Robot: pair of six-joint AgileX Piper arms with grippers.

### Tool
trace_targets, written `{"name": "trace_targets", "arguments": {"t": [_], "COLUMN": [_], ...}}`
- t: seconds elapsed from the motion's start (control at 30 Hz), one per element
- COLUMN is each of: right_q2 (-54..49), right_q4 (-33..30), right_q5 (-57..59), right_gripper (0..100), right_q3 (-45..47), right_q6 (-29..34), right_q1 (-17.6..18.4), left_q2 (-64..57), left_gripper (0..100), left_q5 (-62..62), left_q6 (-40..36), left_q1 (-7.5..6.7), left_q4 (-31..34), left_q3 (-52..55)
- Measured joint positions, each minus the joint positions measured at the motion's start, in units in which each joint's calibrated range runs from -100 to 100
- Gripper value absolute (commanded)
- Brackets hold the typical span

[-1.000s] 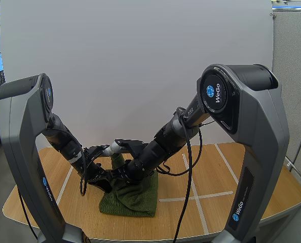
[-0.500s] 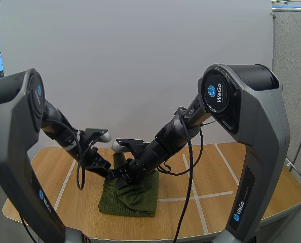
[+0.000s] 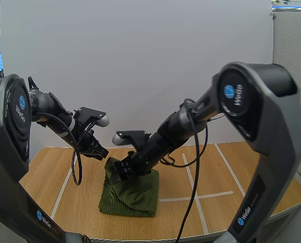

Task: Fold the towel

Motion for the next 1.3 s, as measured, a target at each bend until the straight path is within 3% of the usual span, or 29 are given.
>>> {"name": "trace_targets", "arguments": {"t": [0.27,0.37,0.43,0.53,0.57,0.83,1.3], "right_q2": [-8.0,-8.4,-8.4,-8.4,-8.4,-8.4,-8.6], "right_q4": [-8.3,-10.0,-10.5,-11.5,-11.7,-12.0,-10.5], "right_q5": [2.5,3.8,4.4,4.6,4.6,5.3,1.3], "right_gripper": [100,100,77,16,0,0,0], "right_q3": [0.0,1.1,2.4,3.2,3.3,3.6,12.6], "right_q6": [4.5,5.0,5.0,5.0,5.0,5.1,3.0], "right_q1": [-2.3,-2.9,-2.9,-2.9,-2.9,-2.9,-3.0], "left_q2": [-0.4,-0.4,-0.4,0.2,0.6,7.7,18.4], "left_gripper": [0,0,0,0,0,0,0], "left_q5": [6.5,10.9,13.3,16.0,16.5,18.0,17.8], "left_q6": [0.0,0.0,0.2,0.3,0.4,3.5,7.7], "left_q1": [2.96,3.37,3.37,3.37,3.37,3.37,3.37], "left_q4": [-1.0,-2.5,-3.7,-4.2,-4.2,-7.8,-11.5], "left_q3": [-3.1,-3.2,-3.2,-3.3,-3.3,-2.3,0.0]}}
